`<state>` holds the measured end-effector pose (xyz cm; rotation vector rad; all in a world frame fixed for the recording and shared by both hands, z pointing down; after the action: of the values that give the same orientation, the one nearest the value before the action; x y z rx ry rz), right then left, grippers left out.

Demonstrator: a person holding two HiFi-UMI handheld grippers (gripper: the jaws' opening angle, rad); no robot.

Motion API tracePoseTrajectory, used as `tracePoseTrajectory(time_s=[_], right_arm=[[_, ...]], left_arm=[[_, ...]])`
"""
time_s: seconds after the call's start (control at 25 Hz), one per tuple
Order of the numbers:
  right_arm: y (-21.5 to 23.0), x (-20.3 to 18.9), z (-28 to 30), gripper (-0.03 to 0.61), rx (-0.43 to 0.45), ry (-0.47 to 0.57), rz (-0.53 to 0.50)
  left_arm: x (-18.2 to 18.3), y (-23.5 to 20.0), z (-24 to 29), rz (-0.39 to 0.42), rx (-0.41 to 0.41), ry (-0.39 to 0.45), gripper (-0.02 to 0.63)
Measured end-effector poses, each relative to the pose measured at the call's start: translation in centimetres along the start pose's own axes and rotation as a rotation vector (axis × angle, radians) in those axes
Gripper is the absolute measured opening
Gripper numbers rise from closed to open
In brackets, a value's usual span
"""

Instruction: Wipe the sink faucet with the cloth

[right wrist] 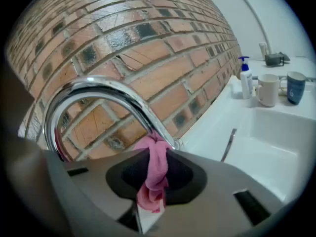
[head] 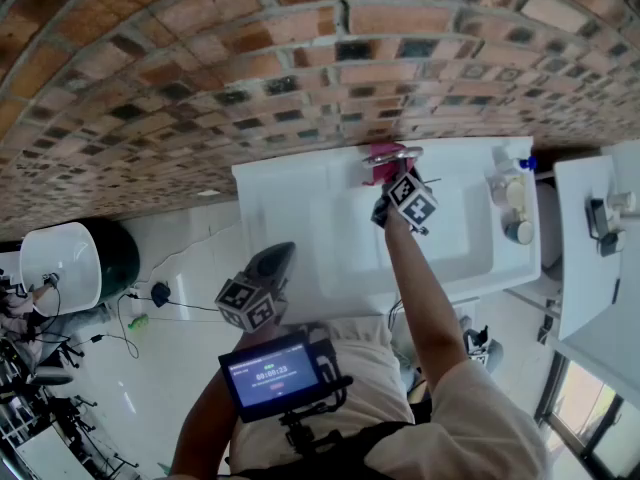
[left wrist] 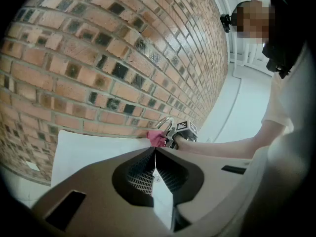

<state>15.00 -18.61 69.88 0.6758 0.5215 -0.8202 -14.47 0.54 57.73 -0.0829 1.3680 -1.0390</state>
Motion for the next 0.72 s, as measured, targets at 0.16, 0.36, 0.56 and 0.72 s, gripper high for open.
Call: tracePoseTrajectory(time_s=[0.16, 0.36, 0.56, 0.72], right_arm=[[0.2, 0.0, -0.3, 0.087, 0.009, 0.004, -0.025], [0.7, 0.8, -0.8, 0.087, 0.032, 0.007, 0.016], [0.6, 1.3, -1.3, 0.087, 0.041, 0.002, 0.033], [0.3, 2.2, -2.3, 0.087, 0.077, 0.024, 0.035]], left_arm=[[0.0, 0.3, 0.1, -0.005, 0.000, 0.005, 0.003], [0.2, 0.5, -0.2, -0.001, 0.008, 0.011, 0.003], [0.0, 0.7, -0.3, -0.005, 0.014, 0.017, 0.003], [-0.1, 1.0, -0.1, -0.011, 0.015, 0.025, 0.003]])
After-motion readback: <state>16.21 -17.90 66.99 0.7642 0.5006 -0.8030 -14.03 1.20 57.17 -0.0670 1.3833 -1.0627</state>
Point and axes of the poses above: the fingertips, and each gripper's own axes: z forward along the fingers, y to its right, x out of its top, the point moved 3 cm from there along -z, backward along the fingers, and after that the axes turned 14 degrees about -x, right-handed, at the moved point
